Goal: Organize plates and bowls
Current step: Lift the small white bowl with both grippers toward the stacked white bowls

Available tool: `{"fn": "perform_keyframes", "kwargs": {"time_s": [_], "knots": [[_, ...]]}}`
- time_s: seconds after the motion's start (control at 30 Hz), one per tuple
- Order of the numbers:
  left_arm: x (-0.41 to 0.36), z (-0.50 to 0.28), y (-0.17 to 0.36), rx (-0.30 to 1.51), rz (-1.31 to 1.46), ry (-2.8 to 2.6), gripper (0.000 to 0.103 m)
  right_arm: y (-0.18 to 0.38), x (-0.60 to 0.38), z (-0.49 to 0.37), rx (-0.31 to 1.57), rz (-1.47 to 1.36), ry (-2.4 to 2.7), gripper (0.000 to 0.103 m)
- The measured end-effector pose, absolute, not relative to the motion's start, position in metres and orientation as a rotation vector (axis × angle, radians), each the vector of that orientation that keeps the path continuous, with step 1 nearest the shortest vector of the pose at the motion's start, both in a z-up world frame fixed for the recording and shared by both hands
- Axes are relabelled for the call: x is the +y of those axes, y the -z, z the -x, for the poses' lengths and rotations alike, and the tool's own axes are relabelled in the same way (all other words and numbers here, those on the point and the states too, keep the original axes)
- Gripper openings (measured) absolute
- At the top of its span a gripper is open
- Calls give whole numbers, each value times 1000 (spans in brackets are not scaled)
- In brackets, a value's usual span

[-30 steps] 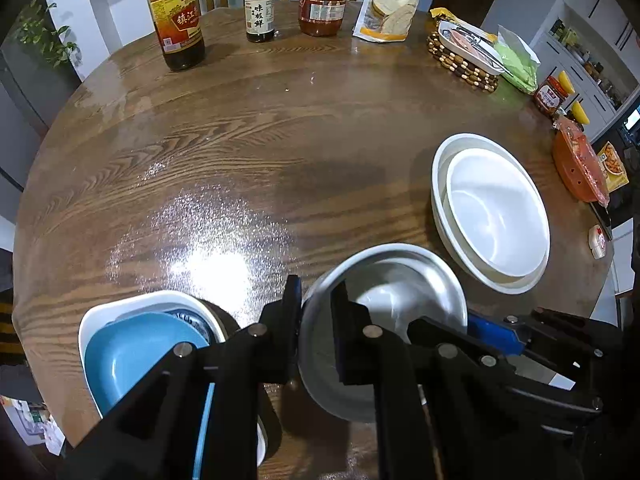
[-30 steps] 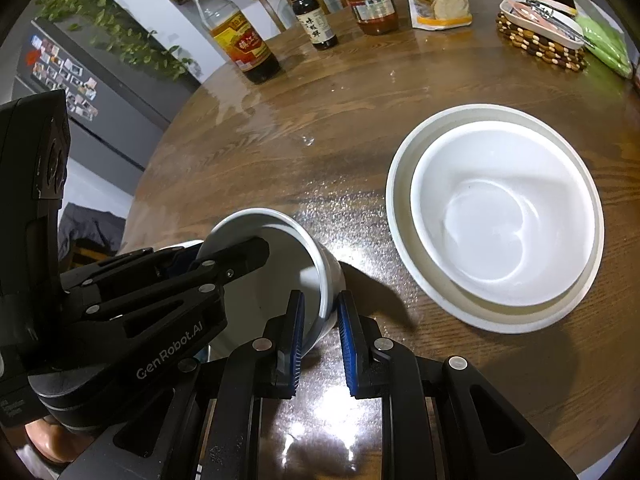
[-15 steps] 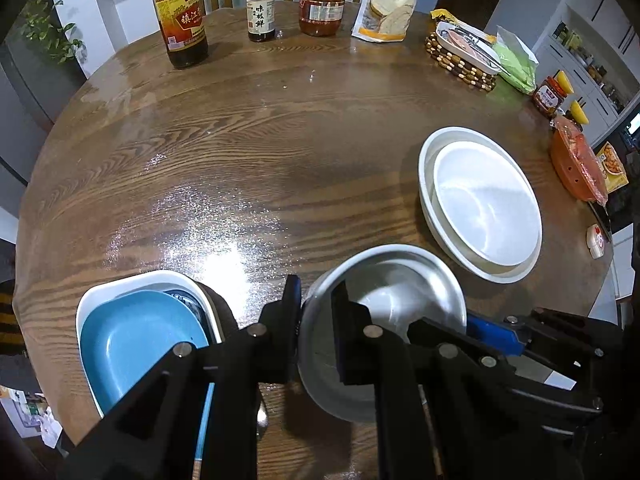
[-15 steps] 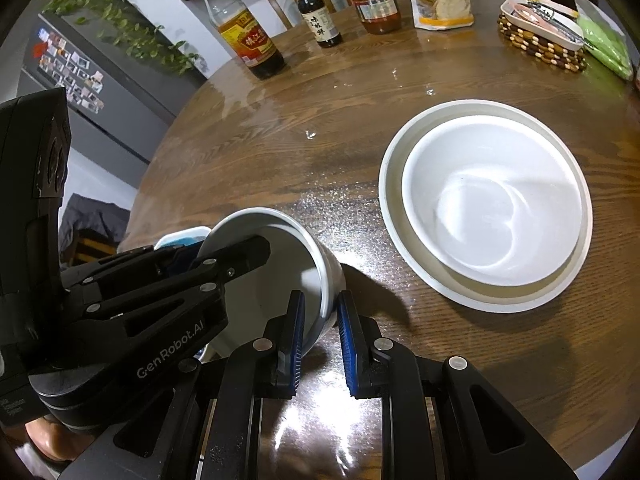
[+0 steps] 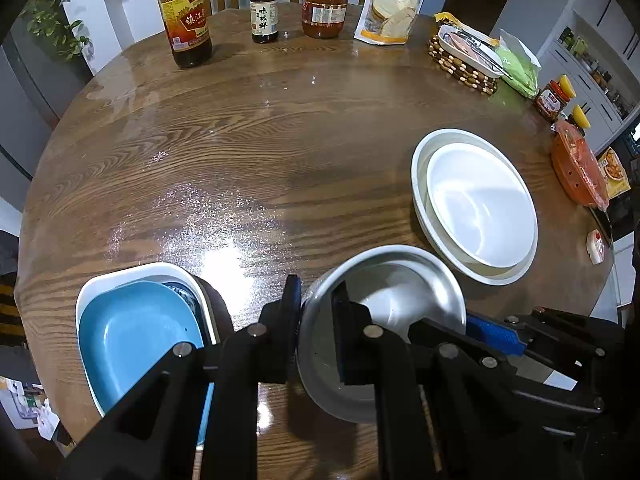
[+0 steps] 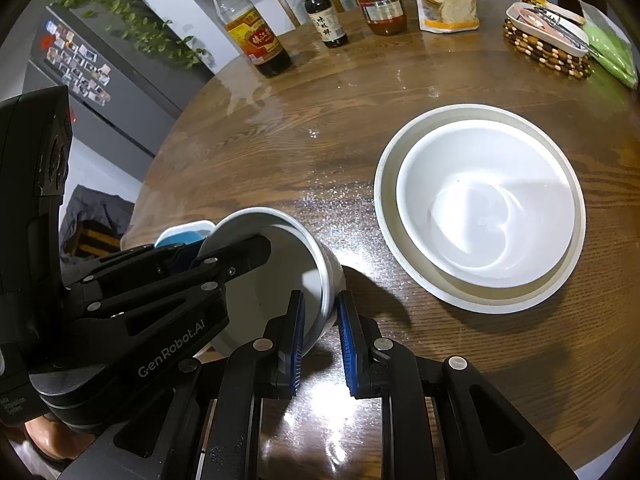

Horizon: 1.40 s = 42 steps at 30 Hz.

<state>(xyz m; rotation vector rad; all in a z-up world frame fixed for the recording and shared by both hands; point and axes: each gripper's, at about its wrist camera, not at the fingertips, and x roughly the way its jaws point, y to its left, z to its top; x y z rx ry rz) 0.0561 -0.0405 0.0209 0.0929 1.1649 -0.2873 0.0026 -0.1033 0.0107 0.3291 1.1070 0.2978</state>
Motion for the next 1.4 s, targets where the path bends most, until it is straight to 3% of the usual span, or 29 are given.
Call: {"fn": "perform_keyframes", "kwargs": {"time_s": [1.4], "knots": [[-50, -51, -26, 1149, -74, 243, 14, -15, -109, -1, 1101, -312, -342, 20]]}}
